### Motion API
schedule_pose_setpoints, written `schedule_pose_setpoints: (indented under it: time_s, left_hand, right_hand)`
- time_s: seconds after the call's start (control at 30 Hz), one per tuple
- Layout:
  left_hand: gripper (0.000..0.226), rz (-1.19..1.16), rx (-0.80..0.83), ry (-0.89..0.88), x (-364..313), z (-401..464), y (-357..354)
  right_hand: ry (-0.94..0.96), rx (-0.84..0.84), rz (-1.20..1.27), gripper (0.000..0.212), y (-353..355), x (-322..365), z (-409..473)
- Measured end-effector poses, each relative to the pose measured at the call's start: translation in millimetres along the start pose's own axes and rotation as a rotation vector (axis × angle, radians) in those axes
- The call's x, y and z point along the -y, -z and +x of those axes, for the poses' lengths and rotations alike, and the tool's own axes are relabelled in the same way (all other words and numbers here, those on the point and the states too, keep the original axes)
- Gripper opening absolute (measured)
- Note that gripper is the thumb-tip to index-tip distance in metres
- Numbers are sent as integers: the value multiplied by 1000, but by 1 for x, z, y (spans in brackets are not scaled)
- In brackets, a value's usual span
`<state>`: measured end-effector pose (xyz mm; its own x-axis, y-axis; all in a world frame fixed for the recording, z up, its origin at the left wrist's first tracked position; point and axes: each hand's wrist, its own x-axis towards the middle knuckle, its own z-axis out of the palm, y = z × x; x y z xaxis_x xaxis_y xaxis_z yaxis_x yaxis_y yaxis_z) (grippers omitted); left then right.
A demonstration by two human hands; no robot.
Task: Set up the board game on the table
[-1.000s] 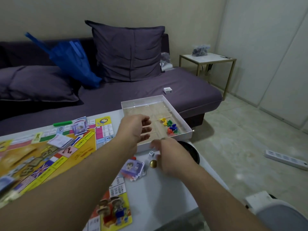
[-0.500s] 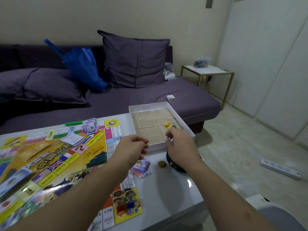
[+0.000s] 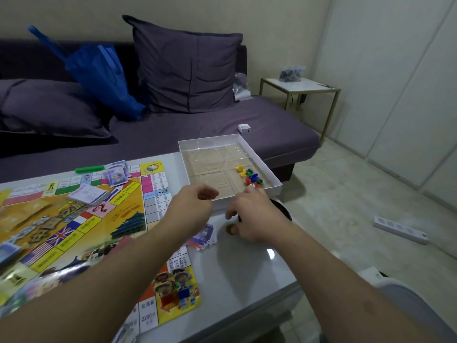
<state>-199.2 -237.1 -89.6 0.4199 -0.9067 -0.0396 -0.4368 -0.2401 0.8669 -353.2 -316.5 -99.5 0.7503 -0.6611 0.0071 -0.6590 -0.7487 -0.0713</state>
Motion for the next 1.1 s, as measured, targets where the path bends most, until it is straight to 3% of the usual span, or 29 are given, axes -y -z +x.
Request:
schedule_pose_setpoints:
  time_s: [0.4,0.73,0.83,0.97,1.1]
  left_hand:
    - [36,-10,-30,-6,6,-7,3]
    - [39,-20,-32,-2,3,-3,7]
    - [41,-22,-46,9,3,0,8]
    - [41,-10,-48,17,3,5,5]
    - [40,-25,-57,38,6,12,-1]
  right_hand:
    - [-3,30,48,14,-4,12,-2]
    - [-34,34,228,18,-5,9,-3]
    - [-127,-64,510,21,-2,2,-1]
    - [-308,-440,811,18,8,-19,4]
    - [-481,-698,827,11,16,-41,16]
